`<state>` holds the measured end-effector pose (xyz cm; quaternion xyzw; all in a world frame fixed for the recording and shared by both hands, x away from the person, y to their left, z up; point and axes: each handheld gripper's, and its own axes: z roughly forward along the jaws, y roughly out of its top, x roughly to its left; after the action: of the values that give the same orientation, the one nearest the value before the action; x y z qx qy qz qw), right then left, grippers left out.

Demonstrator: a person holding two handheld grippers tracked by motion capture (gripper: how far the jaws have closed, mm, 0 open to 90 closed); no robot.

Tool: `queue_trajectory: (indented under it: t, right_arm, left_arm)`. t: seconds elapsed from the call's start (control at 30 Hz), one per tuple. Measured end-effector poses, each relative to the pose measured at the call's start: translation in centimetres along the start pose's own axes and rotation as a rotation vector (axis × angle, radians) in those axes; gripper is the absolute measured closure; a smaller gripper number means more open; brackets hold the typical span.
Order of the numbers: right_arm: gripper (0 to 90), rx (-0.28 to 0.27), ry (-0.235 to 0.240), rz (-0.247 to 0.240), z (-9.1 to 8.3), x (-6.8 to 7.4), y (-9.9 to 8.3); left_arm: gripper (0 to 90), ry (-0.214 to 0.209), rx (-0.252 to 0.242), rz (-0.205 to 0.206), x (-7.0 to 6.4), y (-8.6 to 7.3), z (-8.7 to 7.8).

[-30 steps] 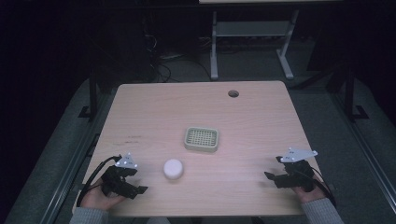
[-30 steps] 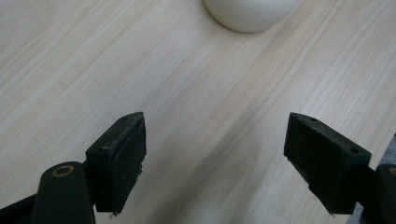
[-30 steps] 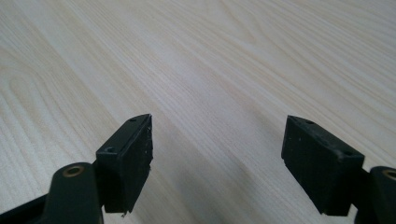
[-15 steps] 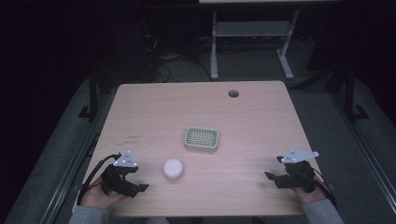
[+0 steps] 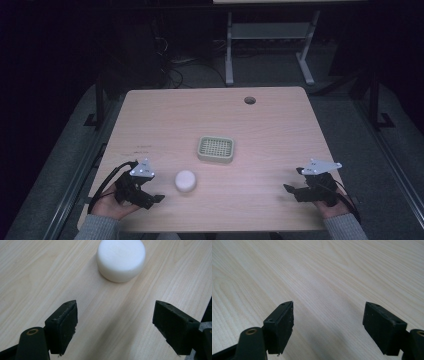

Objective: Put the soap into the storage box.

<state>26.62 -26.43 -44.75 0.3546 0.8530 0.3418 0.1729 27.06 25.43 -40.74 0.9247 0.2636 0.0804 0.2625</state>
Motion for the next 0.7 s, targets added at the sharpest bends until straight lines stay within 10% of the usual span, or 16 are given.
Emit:
queue_trajectory:
  t: [0.7]
  right_arm:
    - [24.2, -0.005, 0.005, 0.002, 0.0, 0.0, 0.0]
  left_arm:
    - [19.7, -0.029, 0.075, 0.041, 0.2, 2.7, 1.2]
